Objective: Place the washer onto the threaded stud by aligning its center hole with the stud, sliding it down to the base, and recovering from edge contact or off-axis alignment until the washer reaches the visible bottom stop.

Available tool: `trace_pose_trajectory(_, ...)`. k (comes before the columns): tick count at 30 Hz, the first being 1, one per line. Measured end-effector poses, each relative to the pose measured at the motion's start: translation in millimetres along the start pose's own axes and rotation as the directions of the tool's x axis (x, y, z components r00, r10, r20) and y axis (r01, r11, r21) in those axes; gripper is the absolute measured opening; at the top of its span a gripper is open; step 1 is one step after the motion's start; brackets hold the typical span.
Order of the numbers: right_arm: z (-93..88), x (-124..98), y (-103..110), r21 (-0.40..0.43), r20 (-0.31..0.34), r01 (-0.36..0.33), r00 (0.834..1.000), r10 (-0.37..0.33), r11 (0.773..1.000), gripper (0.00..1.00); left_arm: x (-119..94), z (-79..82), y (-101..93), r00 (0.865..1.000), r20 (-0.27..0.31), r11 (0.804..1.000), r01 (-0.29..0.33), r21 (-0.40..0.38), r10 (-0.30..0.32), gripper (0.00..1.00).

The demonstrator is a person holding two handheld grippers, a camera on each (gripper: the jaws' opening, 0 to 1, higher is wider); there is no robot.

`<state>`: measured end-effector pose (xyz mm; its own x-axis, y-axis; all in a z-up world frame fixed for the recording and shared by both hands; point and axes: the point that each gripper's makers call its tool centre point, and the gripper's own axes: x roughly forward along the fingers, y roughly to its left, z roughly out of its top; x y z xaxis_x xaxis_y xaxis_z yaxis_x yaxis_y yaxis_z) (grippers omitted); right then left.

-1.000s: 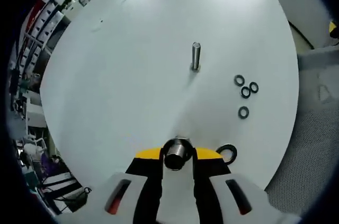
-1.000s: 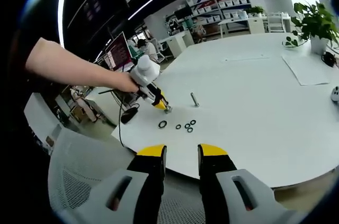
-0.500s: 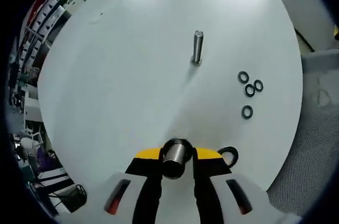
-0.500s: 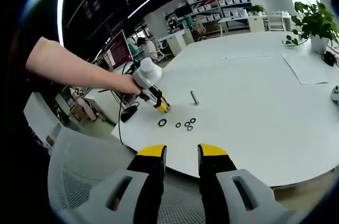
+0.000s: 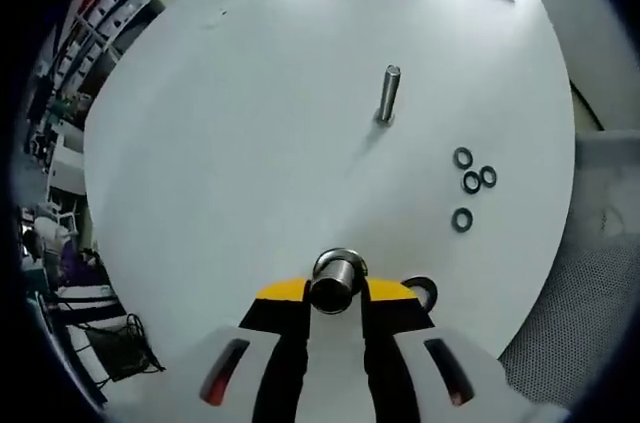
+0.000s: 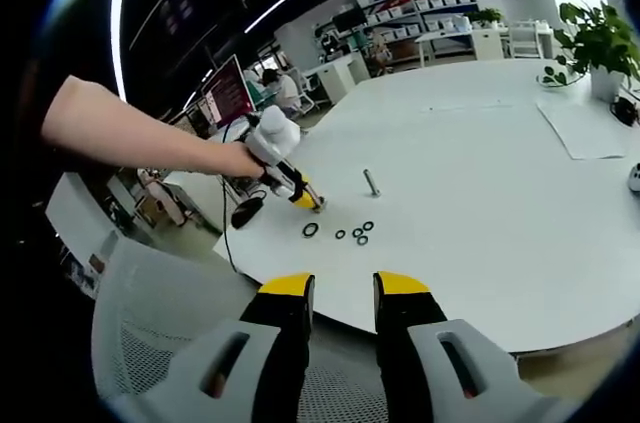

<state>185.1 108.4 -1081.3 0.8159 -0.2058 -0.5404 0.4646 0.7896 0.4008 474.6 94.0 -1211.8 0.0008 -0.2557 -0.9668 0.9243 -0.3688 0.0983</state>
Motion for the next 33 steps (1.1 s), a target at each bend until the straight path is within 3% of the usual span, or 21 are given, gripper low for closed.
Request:
trace_pose_trajectory(5,-0.1,0.2,1.3,-0.002,0.000,-0.010,1.000,0.010,1.000,0.27,-4.5,-5.6,4.0,1.000,0.004,0.999,-0.002,-0.035,0.002,0.20)
trace_pose_trajectory(10,0.3,1.5,2.8,-0.003,0.004,-0.019,1.000,0.019,1.000,0.27,-7.3,-21.5,-2.8,0.999,-0.002,0.992,0.034,-0.123,-0.035,0.20)
trace_pose_trajectory(18,5.3,-0.4,4.3,0.003,0.030,-0.028,0.999,0.028,1.000,0.27,-10.1,-36.7,-25.8,0.998,-0.032,0.993,0.045,-0.113,-0.049,0.22)
trace_pose_trajectory(22,7.3,-0.4,4.6,0.010,0.044,-0.027,0.999,0.027,1.000,0.27,-13.3,-36.1,-33.8,0.998,-0.033,0.995,0.046,-0.093,-0.049,0.23)
trace_pose_trajectory(23,8.0,-0.5,4.3,0.012,0.047,-0.025,0.999,0.025,1.000,0.27,-16.3,-35.2,-44.5,0.998,-0.028,0.993,0.045,-0.107,-0.049,0.23)
trace_pose_trajectory(28,7.8,0.4,5.6,0.008,0.043,-0.030,0.999,0.030,1.000,0.27,-13.6,-30.8,-44.2,0.999,-0.010,0.988,0.048,-0.148,-0.050,0.25)
trace_pose_trajectory(33,7.8,-0.5,3.3,0.012,0.042,-0.019,0.999,0.018,1.000,0.27,-9.0,-24.7,-60.9,0.998,-0.010,0.980,0.063,-0.187,-0.066,0.27)
